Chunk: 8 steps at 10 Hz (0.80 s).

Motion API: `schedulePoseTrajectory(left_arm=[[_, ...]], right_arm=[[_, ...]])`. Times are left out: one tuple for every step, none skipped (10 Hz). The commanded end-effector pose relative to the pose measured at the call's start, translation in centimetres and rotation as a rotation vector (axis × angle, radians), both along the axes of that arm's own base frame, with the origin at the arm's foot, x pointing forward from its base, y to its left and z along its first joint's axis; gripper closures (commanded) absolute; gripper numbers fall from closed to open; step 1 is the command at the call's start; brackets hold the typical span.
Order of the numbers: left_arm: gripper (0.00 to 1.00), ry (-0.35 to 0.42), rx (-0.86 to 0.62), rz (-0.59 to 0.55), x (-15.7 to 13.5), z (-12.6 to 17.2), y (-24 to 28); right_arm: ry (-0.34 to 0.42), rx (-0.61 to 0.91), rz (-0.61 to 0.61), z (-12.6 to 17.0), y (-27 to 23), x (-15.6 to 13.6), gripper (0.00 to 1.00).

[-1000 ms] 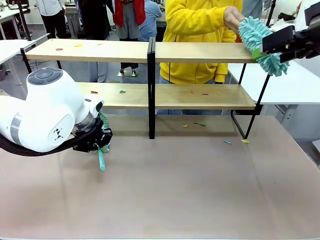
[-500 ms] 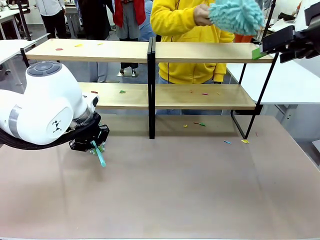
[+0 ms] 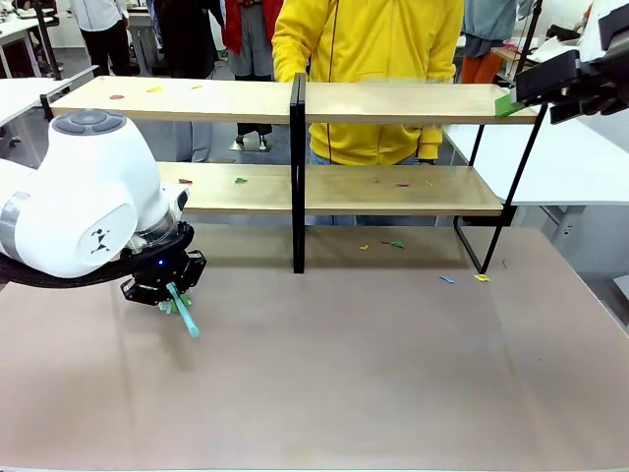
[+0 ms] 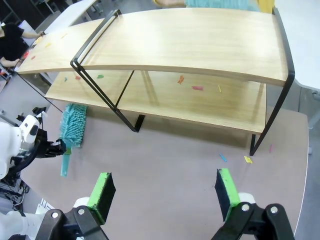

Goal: Clean the shelves.
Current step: Clean a randomly selected level of the Shelf with the Duster.

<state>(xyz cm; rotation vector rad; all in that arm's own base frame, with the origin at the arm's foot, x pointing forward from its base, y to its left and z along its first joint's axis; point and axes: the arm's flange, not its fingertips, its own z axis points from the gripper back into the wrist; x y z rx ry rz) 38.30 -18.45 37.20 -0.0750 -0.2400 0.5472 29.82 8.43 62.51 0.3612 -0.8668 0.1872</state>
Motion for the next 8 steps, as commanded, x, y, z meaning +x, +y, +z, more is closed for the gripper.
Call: schedulePoseTrajectory(left_arm=[[1.0,0.068,-0.016,-0.05,-2.4,1.0,1.9],[1.0,0.123,-0.025,-0.09,-3.1,0.9,2.4],[1.0,0.147,-0.017,-0.13,-4.5,1.3,3.1],[1.0,0.136,-0.03,-0.151,-5.7,2.1,4.0],[1.0,0.138,-0.025,-0.156,-7.1,2.8,5.0],[1.0,0.149,-0.001,-0.15,-8.1,3.2,6.1],[1.0,0.177,0.021,-0.141,-8.6,3.3,7.2],[1.0,0.206,0.036,-0.142,-8.8,3.2,8.2]], right_arm=[[-0.001,0.006,0.002,0.0,-0.1,0.0,0.0],[-0.001,0.006,0.002,0.0,-0.1,0.0,0.0],[-0.001,0.006,0.002,0.0,-0.1,0.0,0.0],[-0.001,0.006,0.002,0.0,-0.1,0.0,0.0],[-0.001,0.006,0.002,0.0,-0.1,0.0,0.0],[-0.001,0.006,0.002,0.0,-0.1,0.0,0.0],[-0.001,0.006,0.002,0.0,-0.1,0.0,0.0],[-0.001,0.006,0.002,0.0,-0.1,0.0,0.0]])
